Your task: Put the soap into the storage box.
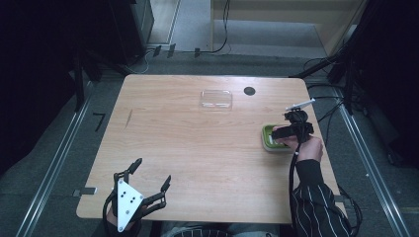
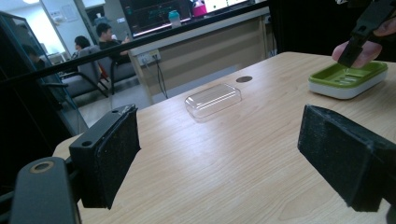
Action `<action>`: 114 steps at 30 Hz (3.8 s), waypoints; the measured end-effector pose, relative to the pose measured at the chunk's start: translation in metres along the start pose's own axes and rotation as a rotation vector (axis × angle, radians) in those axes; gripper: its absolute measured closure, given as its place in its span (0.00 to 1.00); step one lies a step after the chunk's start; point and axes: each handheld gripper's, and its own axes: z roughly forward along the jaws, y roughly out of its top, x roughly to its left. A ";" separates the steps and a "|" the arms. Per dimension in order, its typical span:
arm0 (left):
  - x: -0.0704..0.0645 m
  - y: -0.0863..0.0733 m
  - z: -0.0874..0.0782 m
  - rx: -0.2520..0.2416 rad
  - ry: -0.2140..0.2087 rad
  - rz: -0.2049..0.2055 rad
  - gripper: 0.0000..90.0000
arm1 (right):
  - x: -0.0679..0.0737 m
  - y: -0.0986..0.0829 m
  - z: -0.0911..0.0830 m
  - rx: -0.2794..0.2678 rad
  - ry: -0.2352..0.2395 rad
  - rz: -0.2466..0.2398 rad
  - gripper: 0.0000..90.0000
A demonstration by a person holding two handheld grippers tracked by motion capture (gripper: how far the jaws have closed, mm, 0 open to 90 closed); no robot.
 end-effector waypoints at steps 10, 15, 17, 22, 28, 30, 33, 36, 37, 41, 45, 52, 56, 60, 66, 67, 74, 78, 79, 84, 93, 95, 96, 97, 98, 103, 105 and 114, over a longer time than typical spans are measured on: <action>0.000 0.000 0.000 -0.001 0.001 0.000 0.15 | -0.002 0.006 0.010 0.010 -0.005 0.021 0.16; 0.000 0.000 0.000 -0.001 0.001 0.000 0.15 | -0.004 0.008 0.015 0.012 -0.003 0.037 0.16; 0.000 0.000 0.000 -0.002 0.001 -0.001 0.15 | -0.004 0.009 0.017 0.011 -0.005 0.038 0.15; 0.000 0.000 0.000 -0.001 -0.001 0.000 0.15 | -0.002 0.011 0.022 0.025 -0.011 0.036 0.16; 0.000 0.000 0.000 -0.002 0.000 0.000 0.14 | -0.001 0.013 0.028 0.038 -0.015 0.038 0.15; 0.000 0.000 0.000 -0.002 0.001 0.000 0.15 | -0.002 0.013 0.030 0.042 -0.015 0.040 0.16; 0.000 0.000 0.000 -0.001 0.000 0.002 0.14 | -0.003 0.013 0.031 0.044 -0.018 0.040 0.16; 0.000 0.000 0.000 -0.001 0.000 0.001 0.14 | -0.003 0.014 0.032 0.051 -0.022 0.043 0.15; 0.000 0.000 0.000 -0.001 -0.001 0.001 0.15 | -0.003 0.013 0.033 0.054 -0.023 0.042 0.15; 0.000 0.000 0.000 -0.001 -0.001 0.002 0.15 | -0.002 0.013 0.037 0.068 -0.042 0.046 0.15; 0.000 0.000 0.000 -0.001 0.001 0.001 0.15 | -0.003 0.013 0.038 0.064 -0.044 0.043 0.15; 0.000 0.000 0.000 -0.002 0.001 0.001 0.15 | 0.001 0.013 0.042 0.078 -0.058 0.031 0.15; 0.000 0.000 0.000 -0.003 0.000 0.000 0.15 | 0.000 0.013 0.043 0.079 -0.062 0.033 0.15; 0.000 0.000 0.000 -0.002 0.001 0.001 0.15 | 0.000 0.013 0.045 0.086 -0.063 0.033 0.15; 0.000 0.000 0.000 -0.003 0.000 0.000 0.15 | -0.001 0.013 0.046 0.086 -0.057 0.029 0.15; 0.000 0.000 0.000 -0.002 0.000 0.000 0.15 | -0.001 0.013 0.047 0.089 -0.059 0.029 0.15; 0.000 0.000 0.000 -0.002 0.000 0.001 0.15 | -0.001 0.012 0.049 0.090 -0.060 0.024 0.15; 0.000 0.000 0.000 -0.002 0.001 0.001 0.15 | 0.000 0.012 0.050 0.095 -0.061 0.023 0.15; 0.000 0.000 0.000 -0.003 0.001 0.000 0.15 | 0.000 0.012 0.050 0.097 -0.061 0.023 0.15; 0.000 0.000 -0.001 -0.002 0.000 0.001 0.15 | -0.001 0.012 0.050 0.095 -0.063 0.022 0.15; 0.000 0.000 0.000 -0.002 0.000 0.001 0.15 | 0.000 0.012 0.050 0.098 -0.064 0.021 0.15; 0.000 0.000 0.000 -0.001 -0.001 0.001 0.15 | 0.000 0.012 0.050 0.095 -0.061 0.017 0.15; 0.000 0.000 0.000 -0.001 -0.002 0.002 0.15 | 0.000 0.012 0.050 0.094 -0.060 0.018 0.15; 0.000 0.000 0.000 -0.001 -0.002 0.002 0.15 | 0.000 0.012 0.049 0.096 -0.062 0.019 0.15; 0.000 0.000 0.000 -0.002 -0.001 0.002 0.15 | 0.000 0.012 0.049 0.097 -0.062 0.018 0.15; 0.000 0.000 0.000 -0.001 -0.002 0.002 0.15 | 0.001 0.013 0.048 0.098 -0.065 0.016 0.15; 0.000 0.000 0.000 -0.001 -0.003 0.003 0.15 | 0.002 0.013 0.047 0.102 -0.062 0.008 0.15; 0.000 0.000 0.001 0.001 -0.004 0.003 0.15 | 0.001 0.014 0.034 0.062 -0.046 -0.002 0.13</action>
